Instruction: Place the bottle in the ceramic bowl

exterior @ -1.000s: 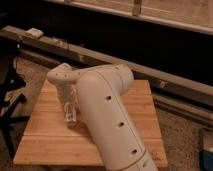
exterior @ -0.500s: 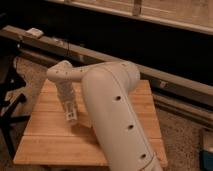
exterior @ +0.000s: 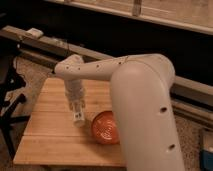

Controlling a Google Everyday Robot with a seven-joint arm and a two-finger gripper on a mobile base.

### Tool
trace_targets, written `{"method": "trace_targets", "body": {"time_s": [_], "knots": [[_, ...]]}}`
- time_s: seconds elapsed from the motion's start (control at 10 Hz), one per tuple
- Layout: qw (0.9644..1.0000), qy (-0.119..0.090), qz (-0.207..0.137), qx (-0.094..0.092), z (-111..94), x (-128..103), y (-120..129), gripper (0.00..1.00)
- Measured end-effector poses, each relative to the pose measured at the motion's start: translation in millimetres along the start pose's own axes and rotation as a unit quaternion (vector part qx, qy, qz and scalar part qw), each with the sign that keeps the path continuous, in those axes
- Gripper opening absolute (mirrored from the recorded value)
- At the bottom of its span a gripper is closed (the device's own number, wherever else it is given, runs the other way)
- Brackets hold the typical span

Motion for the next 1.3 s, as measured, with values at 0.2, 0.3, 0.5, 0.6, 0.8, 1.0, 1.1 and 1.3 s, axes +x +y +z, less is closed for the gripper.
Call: {"method": "trace_targets", "body": {"time_s": [0.2,0.3,0.5,0.6,0.8,1.0,1.1,1.3], "knots": [[0.9996,-0.001,0.029,-0.001,-2.3,14.8,-29.2,0.00],[0.9988,-0.002,0.049,-0.003,-0.7,20.8,-46.9,0.00],[0.9968,-0.008,0.079,-0.008,2.5,26.6,-77.4,0.03],[0.9952,-0.014,0.096,-0.011,3.7,29.3,-94.3,0.11],[0.9925,-0.025,0.119,-0.018,7.6,32.6,-118.1,0.34],[0.9923,-0.030,0.118,-0.022,9.6,36.0,-126.9,0.54],[0.9927,-0.031,0.115,-0.022,9.0,38.0,-126.3,0.64],[0.9927,-0.033,0.114,-0.022,6.8,42.7,-129.2,0.79]]}}
